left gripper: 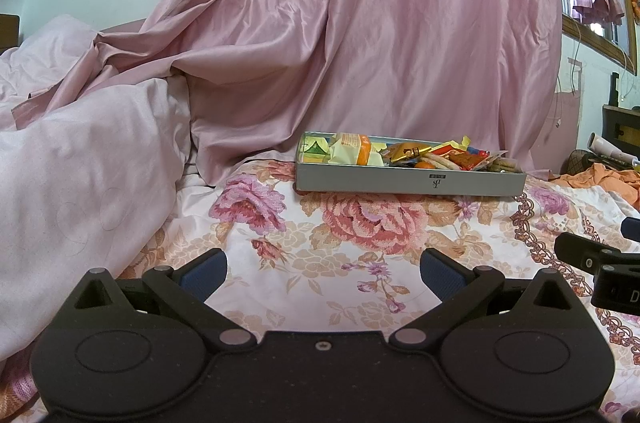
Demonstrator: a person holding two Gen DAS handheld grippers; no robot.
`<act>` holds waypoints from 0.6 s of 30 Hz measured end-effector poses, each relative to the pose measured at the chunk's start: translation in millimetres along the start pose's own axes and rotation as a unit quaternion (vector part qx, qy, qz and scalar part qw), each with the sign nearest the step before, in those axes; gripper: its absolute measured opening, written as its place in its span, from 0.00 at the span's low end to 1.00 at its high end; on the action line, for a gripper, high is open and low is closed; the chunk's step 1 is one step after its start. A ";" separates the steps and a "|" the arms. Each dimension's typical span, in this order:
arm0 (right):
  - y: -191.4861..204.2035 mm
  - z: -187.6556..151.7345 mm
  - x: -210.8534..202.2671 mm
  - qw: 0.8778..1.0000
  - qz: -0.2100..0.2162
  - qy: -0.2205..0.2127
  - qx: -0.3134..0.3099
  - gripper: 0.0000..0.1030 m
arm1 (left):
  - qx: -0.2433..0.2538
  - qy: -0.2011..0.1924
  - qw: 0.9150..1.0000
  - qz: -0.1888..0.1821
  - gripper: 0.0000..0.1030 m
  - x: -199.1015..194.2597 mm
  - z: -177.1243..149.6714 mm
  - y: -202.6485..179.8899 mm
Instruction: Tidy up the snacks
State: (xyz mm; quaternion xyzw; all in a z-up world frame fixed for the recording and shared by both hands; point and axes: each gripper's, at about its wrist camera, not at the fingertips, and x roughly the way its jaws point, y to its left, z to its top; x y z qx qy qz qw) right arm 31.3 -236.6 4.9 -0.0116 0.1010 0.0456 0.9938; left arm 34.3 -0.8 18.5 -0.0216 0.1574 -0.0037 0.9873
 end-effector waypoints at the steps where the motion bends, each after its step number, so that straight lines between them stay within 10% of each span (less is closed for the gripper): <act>1: -0.2 0.0 -0.2 1.000 0.000 0.000 0.000 1.00 | 0.000 0.000 1.000 0.000 0.99 0.1 0.2 0.3; 18: -1.5 2.8 -1.9 1.000 0.000 -0.008 0.001 1.00 | -0.001 0.001 1.000 0.000 0.99 0.0 -0.1 0.9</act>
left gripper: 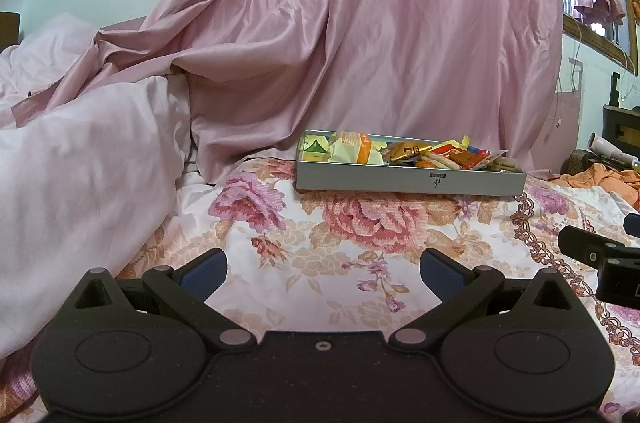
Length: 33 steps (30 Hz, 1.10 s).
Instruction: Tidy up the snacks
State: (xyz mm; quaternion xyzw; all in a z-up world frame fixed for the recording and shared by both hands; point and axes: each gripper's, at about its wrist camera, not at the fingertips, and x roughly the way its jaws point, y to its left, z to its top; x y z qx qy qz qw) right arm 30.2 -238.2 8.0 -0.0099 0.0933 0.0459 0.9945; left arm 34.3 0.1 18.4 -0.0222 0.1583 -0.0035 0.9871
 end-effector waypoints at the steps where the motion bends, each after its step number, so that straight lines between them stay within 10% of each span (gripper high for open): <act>1: 0.3 0.3 -0.1 1.000 0.000 0.000 0.000 1.00 | 0.000 0.000 1.000 0.000 0.99 0.1 0.0 -0.2; 33: 0.5 0.8 -0.4 1.000 0.002 0.003 -0.002 1.00 | -0.013 0.012 1.000 0.009 0.99 -0.6 1.0 -1.7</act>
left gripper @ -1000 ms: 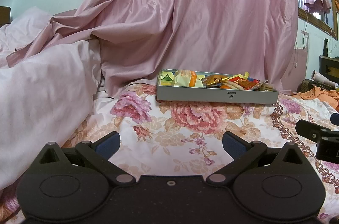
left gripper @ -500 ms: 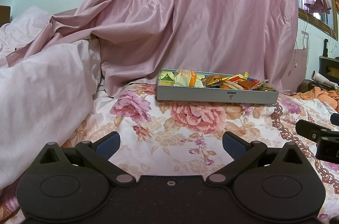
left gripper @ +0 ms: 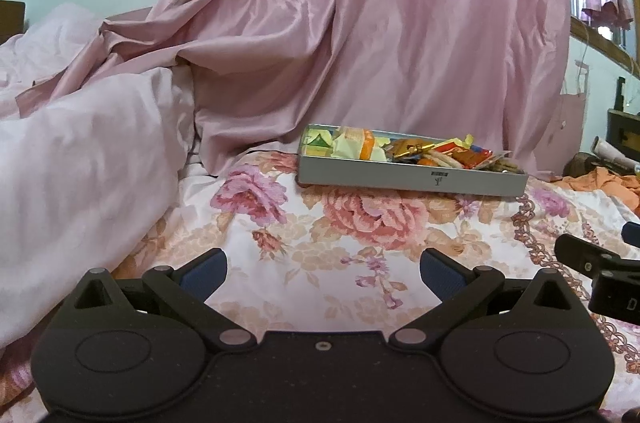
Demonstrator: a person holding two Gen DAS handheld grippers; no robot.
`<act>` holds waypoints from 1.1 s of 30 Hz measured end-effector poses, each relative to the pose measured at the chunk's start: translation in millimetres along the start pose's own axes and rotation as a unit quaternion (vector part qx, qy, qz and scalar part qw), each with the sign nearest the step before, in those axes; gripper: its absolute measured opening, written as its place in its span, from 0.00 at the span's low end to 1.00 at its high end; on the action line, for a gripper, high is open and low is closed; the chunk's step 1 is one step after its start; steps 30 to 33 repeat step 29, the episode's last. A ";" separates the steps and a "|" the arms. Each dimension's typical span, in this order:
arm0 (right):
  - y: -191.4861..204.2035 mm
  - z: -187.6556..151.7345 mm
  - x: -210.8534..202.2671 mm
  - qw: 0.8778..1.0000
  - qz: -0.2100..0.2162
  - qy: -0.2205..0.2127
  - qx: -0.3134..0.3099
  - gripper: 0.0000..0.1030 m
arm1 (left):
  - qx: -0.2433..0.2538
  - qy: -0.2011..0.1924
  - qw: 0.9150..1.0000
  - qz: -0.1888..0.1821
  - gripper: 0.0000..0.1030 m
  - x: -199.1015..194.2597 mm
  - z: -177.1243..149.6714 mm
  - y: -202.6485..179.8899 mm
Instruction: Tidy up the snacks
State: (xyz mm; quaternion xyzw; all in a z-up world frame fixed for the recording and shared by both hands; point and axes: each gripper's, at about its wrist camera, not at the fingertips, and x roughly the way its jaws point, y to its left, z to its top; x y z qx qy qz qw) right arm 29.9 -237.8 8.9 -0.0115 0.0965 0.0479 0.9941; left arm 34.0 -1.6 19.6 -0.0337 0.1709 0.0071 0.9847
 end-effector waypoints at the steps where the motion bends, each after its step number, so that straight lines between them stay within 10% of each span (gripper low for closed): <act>1: 0.1 0.0 0.0 1.000 0.000 0.000 0.000 1.00 | 0.000 0.001 1.000 0.002 0.99 0.0 0.3 -0.5; 33: 0.0 -1.9 1.6 1.000 0.010 0.004 -0.002 1.00 | -0.002 0.014 1.000 0.005 0.99 1.3 -1.5 -2.3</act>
